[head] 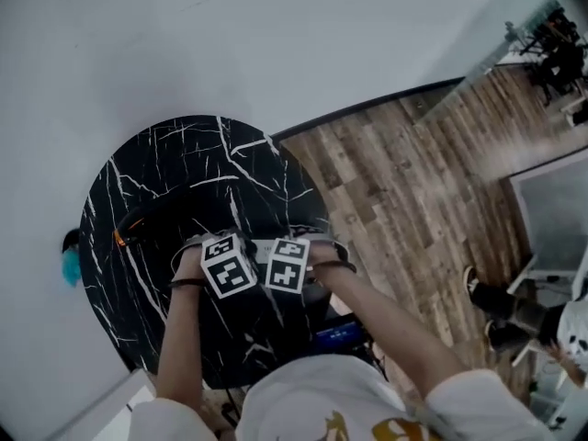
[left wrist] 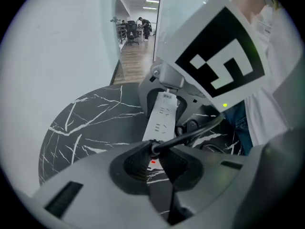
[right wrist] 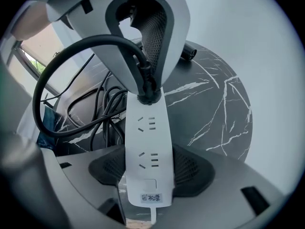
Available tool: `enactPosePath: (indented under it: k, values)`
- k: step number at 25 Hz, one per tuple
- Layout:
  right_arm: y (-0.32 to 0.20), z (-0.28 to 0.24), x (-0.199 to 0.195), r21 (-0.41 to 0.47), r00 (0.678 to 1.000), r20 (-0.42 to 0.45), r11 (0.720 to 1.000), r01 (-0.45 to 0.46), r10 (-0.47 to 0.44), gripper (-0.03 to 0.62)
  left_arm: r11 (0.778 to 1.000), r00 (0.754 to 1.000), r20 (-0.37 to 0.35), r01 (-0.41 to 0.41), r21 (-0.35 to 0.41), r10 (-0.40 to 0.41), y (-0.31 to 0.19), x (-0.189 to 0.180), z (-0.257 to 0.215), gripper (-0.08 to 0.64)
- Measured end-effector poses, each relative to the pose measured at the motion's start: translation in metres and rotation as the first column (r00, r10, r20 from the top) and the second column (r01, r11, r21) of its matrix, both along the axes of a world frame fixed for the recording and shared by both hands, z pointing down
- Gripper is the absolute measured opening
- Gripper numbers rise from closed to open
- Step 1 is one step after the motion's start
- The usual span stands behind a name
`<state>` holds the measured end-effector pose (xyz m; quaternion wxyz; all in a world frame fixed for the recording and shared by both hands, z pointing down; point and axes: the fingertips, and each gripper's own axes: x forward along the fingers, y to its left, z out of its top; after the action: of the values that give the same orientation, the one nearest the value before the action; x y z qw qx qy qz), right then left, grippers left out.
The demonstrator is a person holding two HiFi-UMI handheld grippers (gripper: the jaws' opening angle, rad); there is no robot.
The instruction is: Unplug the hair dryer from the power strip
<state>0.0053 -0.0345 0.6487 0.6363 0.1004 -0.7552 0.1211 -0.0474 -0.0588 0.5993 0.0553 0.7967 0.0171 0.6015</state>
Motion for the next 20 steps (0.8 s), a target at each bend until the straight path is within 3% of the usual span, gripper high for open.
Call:
enactPosePath:
  k: [3, 6, 8, 11, 12, 17, 20]
  values:
    - [0.001, 0.001, -0.006, -0.003, 1.0, 0.005, 1.0, 0.017, -0.017, 0.27, 0.998, 1.0, 0.023, 0.001, -0.064, 0.0, 0.0, -0.007, 0.002, 0.052]
    - [-0.001, 0.001, -0.006, -0.002, 1.0, 0.016, 1.0, 0.005, -0.005, 0.268, 0.991, 1.0, -0.021, -0.009, -0.131, 0.007, -0.013, 0.0, -0.004, 0.054]
    - [-0.001, 0.001, -0.006, -0.003, 1.0, 0.02, 1.0, -0.003, 0.003, 0.27, 0.994, 0.999, -0.036, -0.026, -0.104, 0.022, -0.01, 0.003, -0.007, 0.054]
    - [-0.001, 0.0, -0.005, -0.004, 1.0, 0.012, 1.0, -0.002, 0.002, 0.27, 0.999, 0.999, 0.003, -0.034, 0.018, 0.034, -0.001, -0.003, -0.002, 0.049]
    - [-0.001, 0.0, -0.006, -0.003, 1.0, 0.014, 1.0, 0.001, -0.001, 0.27, 0.999, 1.0, 0.004, -0.023, 0.028, 0.023, 0.0, -0.005, 0.0, 0.048]
    - [0.0, 0.001, -0.007, -0.005, 1.0, 0.023, 1.0, 0.003, -0.003, 0.268, 0.99, 0.999, -0.046, 0.013, -0.144, -0.02, -0.013, -0.001, -0.004, 0.054]
    - [0.001, 0.001, -0.008, -0.011, 0.999, 0.033, 1.0, -0.01, 0.011, 0.268, 0.991, 0.998, -0.065, 0.015, -0.134, -0.023, -0.009, 0.001, -0.007, 0.055]
